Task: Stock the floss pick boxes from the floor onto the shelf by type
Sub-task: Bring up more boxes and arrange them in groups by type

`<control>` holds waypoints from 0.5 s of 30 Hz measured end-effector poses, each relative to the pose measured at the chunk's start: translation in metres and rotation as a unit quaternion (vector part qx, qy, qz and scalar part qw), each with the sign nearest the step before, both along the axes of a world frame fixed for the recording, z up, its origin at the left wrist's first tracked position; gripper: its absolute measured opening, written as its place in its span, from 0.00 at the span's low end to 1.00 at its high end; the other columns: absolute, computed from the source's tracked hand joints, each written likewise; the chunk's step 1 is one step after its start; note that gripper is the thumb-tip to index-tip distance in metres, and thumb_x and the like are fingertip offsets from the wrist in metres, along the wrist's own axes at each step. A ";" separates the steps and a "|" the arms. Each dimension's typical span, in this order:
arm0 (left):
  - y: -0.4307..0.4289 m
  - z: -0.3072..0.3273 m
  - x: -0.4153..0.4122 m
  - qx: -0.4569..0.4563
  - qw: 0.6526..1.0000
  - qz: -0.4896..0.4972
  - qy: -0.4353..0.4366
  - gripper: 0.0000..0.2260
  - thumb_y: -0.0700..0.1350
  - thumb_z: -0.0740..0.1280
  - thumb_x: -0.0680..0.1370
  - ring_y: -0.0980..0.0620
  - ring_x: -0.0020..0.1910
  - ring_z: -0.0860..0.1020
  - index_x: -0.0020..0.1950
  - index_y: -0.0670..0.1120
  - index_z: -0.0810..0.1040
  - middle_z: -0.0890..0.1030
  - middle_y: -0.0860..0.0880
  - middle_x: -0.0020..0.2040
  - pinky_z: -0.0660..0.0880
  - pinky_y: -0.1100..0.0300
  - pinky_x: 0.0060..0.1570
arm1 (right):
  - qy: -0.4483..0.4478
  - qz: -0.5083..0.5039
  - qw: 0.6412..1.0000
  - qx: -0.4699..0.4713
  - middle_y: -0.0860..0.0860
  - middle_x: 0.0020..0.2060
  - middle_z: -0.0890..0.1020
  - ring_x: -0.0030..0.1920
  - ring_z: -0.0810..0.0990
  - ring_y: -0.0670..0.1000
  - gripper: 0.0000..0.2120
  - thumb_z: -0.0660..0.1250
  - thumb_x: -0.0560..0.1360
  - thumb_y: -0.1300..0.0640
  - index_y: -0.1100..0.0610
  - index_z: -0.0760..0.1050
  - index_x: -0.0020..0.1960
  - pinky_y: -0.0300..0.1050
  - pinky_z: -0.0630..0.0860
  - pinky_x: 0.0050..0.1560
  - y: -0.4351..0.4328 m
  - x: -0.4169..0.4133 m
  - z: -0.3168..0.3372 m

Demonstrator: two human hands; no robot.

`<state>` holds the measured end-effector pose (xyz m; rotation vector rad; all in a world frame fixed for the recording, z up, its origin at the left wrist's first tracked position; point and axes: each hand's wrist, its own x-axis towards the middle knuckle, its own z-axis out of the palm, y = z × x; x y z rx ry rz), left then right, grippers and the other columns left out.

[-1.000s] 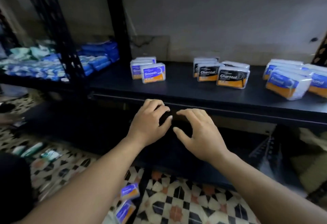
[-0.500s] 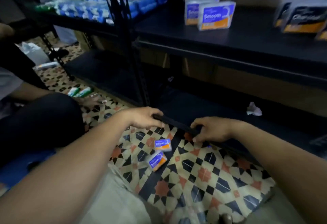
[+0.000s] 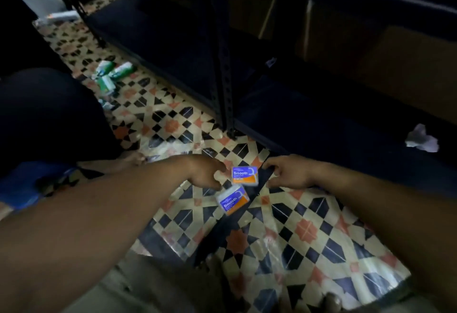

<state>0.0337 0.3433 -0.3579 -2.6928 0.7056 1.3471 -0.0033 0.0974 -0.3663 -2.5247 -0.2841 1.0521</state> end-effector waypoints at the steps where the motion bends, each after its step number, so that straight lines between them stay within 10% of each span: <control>1: 0.003 -0.013 0.002 0.008 1.000 0.001 0.004 0.30 0.56 0.64 0.81 0.46 0.70 0.70 0.79 0.50 0.59 0.67 0.46 0.76 0.67 0.61 0.58 | -0.005 0.002 1.000 0.002 0.43 0.54 0.78 0.51 0.77 0.45 0.22 0.70 0.75 0.46 0.44 0.71 0.67 0.43 0.74 0.51 0.004 0.004 -0.014; 9: 0.010 -0.093 -0.008 -0.041 0.995 0.089 0.024 0.29 0.56 0.70 0.77 0.45 0.66 0.74 0.74 0.47 0.67 0.74 0.44 0.69 0.68 0.60 0.56 | -0.061 -0.056 0.996 -0.030 0.54 0.62 0.78 0.56 0.78 0.56 0.19 0.67 0.77 0.50 0.52 0.71 0.66 0.49 0.77 0.54 0.028 0.038 -0.109; 15: 0.000 -0.132 -0.037 -0.069 0.987 0.147 0.020 0.33 0.56 0.73 0.74 0.42 0.64 0.76 0.74 0.47 0.65 0.76 0.43 0.66 0.72 0.50 0.64 | -0.041 -0.047 0.998 -0.034 0.51 0.79 0.56 0.72 0.66 0.57 0.38 0.68 0.78 0.49 0.52 0.51 0.80 0.53 0.70 0.67 0.045 0.026 -0.152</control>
